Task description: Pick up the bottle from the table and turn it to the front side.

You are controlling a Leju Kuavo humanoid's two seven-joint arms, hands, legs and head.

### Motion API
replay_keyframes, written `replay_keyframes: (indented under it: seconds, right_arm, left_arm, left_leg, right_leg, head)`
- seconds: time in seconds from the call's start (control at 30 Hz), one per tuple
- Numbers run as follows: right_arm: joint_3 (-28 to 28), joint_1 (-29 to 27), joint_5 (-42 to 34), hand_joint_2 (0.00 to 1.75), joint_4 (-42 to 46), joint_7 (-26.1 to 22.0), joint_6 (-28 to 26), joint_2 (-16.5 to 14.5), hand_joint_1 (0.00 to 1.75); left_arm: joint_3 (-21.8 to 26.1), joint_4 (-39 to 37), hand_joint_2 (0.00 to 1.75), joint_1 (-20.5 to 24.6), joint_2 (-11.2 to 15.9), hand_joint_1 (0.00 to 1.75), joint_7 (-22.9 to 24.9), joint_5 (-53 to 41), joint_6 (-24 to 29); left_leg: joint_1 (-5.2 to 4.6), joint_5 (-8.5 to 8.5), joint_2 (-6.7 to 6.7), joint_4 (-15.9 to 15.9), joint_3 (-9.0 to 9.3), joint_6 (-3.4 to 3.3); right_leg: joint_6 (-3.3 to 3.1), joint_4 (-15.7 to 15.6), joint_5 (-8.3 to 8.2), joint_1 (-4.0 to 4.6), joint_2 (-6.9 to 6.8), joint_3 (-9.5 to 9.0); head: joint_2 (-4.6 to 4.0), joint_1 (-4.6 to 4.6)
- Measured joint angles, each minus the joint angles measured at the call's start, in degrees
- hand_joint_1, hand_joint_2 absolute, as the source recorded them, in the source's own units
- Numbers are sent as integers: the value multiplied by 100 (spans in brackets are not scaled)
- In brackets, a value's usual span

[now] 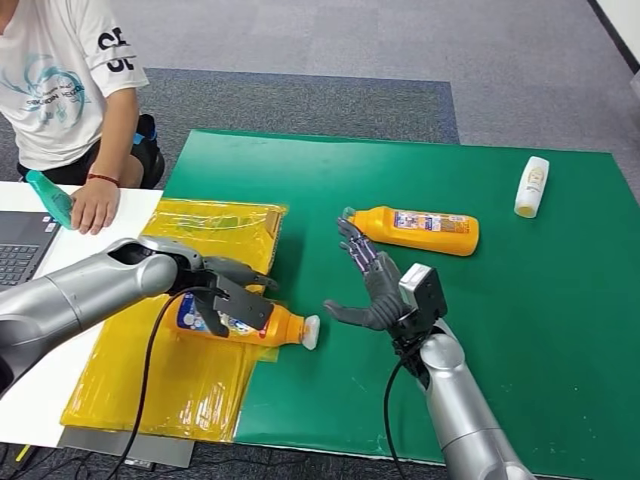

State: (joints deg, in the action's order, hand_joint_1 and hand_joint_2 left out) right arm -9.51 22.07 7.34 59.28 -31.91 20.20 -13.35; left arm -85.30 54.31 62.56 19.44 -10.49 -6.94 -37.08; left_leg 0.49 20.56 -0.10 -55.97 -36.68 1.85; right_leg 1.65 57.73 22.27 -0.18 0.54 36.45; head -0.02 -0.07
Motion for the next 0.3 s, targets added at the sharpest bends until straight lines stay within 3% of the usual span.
replay_keyframes:
  seconds: [0.17, 0.3]
  right_arm:
    - [0, -10, -3, 175, 1, 9, -9, 2, 0]
    - [0, -66, -45, 175, 44, -7, -14, 15, 0]
  left_arm:
    - [51, 0, 175, -93, 23, 0, -44, 21, 150]
    - [454, 33, 175, -485, 89, 0, -392, 227, 776]
  left_leg:
    - [0, -1, 0, 0, 0, 0]
    - [-2, 0, 1, 0, 1, 0]
  right_leg:
    - [0, 0, 0, 0, 0, -1]
    - [0, 0, 0, -2, 1, -1]
  head:
    - [1, 1]
    - [0, 0]
